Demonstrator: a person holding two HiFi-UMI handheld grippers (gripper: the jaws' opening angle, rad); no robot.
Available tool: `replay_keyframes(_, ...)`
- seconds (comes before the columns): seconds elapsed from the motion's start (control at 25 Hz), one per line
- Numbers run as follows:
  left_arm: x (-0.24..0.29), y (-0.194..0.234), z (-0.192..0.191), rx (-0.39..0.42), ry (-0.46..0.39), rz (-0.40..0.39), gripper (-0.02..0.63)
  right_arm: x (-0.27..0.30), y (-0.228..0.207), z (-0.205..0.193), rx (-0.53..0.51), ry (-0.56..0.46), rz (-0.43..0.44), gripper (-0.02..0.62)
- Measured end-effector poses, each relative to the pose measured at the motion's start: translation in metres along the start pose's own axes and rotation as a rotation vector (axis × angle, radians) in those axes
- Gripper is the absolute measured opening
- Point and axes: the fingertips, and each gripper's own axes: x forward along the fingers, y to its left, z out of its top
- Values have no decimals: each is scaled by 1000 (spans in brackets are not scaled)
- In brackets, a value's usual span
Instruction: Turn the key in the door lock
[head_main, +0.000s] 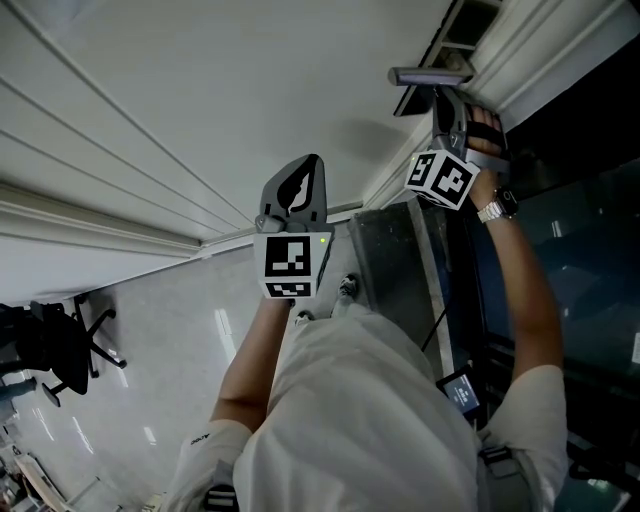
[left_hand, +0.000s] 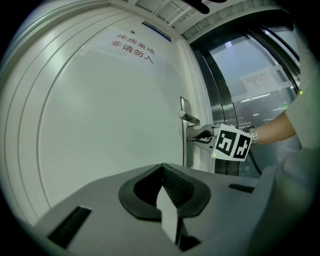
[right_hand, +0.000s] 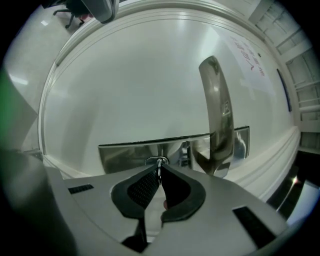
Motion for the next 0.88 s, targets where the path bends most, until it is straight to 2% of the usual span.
replay_keyframes(0.2, -4, 5, -3, -2, 7, 6, 6, -1, -1, 1, 86, 9, -12, 14)
replay_keyframes(0.32, -6, 7, -4, -3, 10, 9, 6, 0, -2, 1, 200, 18, 21, 12)
replay_keyframes(0.64, -12, 1, -6, 5, 14, 4, 6, -1, -7, 1, 632, 38, 114, 11)
replay_keyframes(0.88, -16, -2, -7, 14, 22, 8, 6, 0, -9, -2, 1029, 30, 212, 12)
